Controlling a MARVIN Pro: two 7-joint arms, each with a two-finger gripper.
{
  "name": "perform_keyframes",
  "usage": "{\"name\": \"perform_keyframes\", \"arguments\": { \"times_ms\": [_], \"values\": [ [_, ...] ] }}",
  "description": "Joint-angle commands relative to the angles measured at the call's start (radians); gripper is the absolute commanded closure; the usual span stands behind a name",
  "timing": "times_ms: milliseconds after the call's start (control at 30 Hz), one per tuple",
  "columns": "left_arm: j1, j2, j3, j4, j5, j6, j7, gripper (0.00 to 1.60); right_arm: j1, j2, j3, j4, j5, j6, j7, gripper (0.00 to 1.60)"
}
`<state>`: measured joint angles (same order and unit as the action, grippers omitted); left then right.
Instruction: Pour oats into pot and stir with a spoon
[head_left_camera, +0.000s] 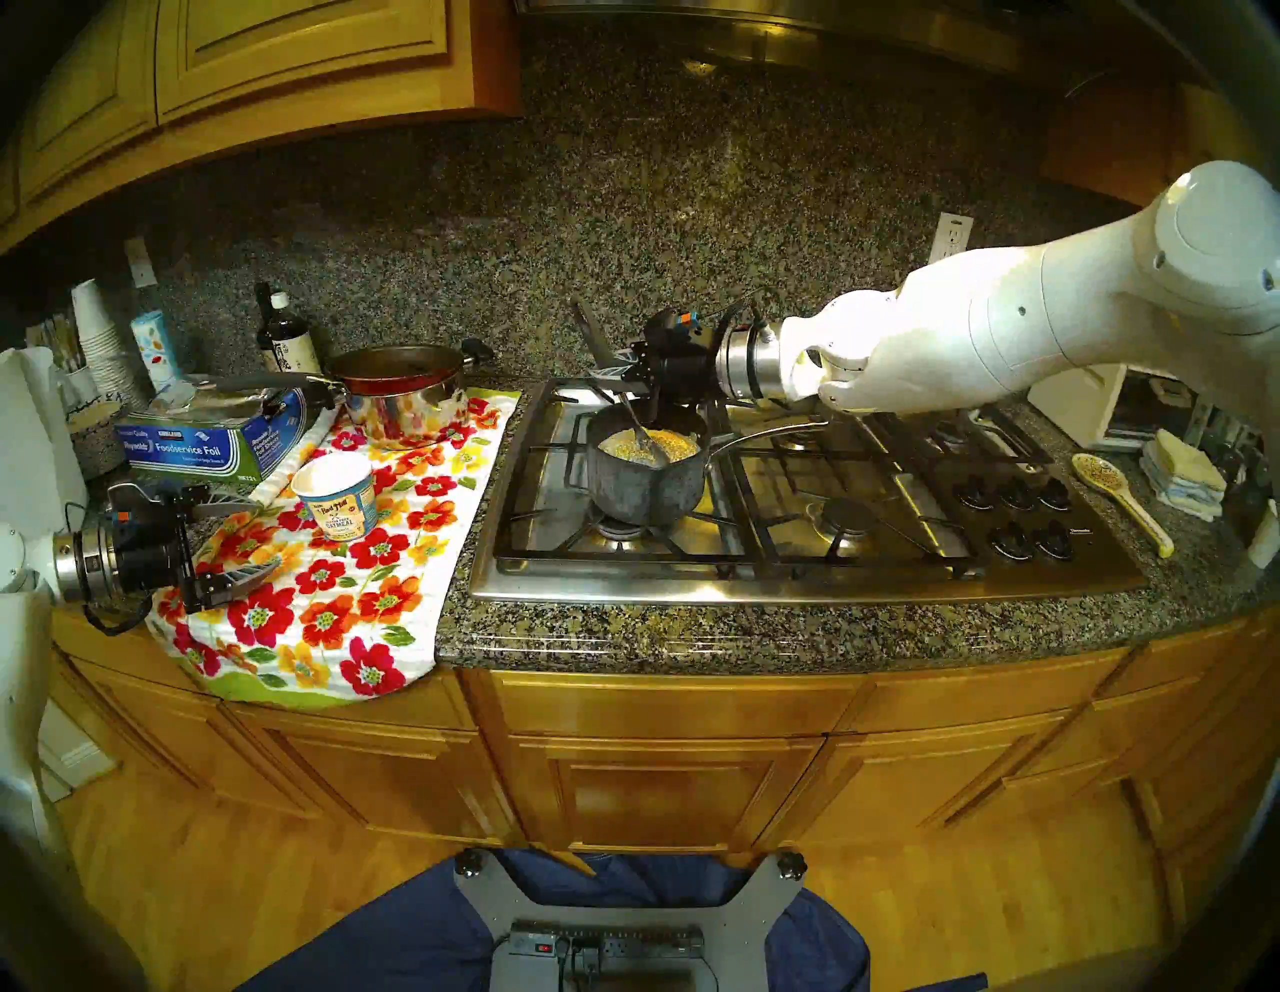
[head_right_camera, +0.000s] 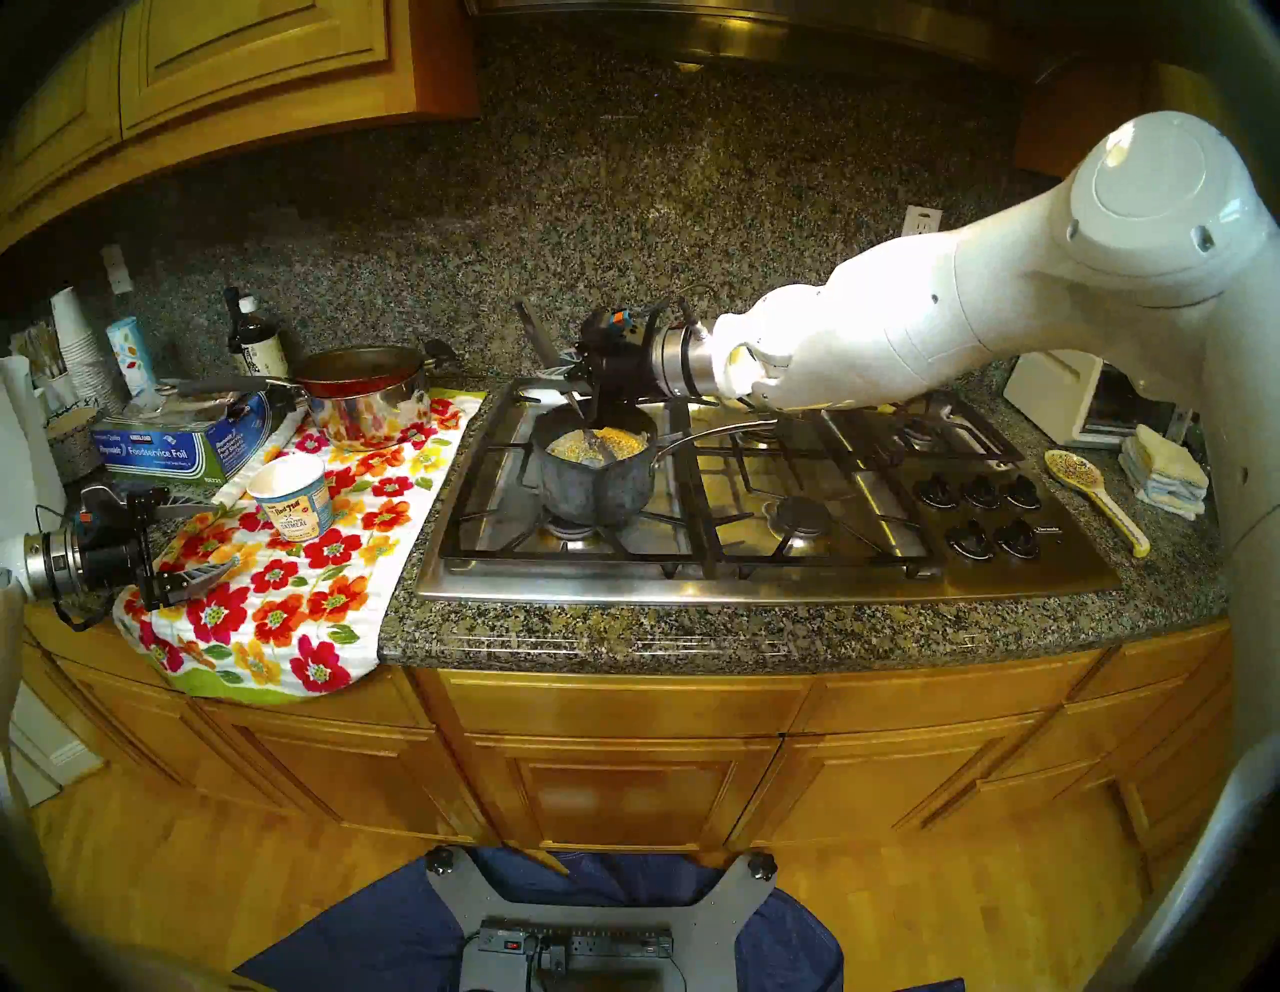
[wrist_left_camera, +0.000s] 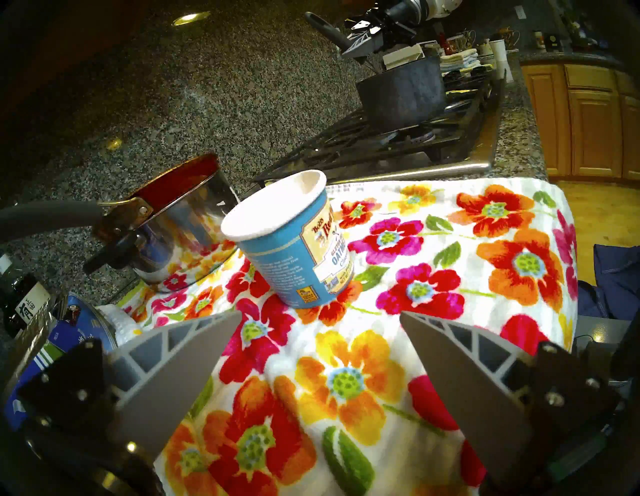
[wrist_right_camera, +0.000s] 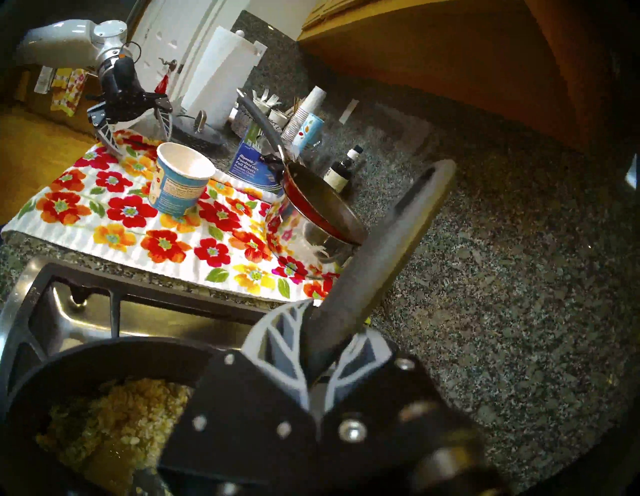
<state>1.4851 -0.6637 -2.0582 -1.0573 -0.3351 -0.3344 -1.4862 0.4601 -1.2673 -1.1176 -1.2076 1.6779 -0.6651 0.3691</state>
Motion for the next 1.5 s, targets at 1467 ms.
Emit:
{"name": "perform_keyframes", "arguments": {
  "times_ms": [1467],
  "values": [
    [-0.016,0.019,-0.015,-0.013,-0.021,0.0,0.003,0.0,-0.039,-0.045,-0.03,0.371,0.19,0.322,0.485,1.12]
  ]
}}
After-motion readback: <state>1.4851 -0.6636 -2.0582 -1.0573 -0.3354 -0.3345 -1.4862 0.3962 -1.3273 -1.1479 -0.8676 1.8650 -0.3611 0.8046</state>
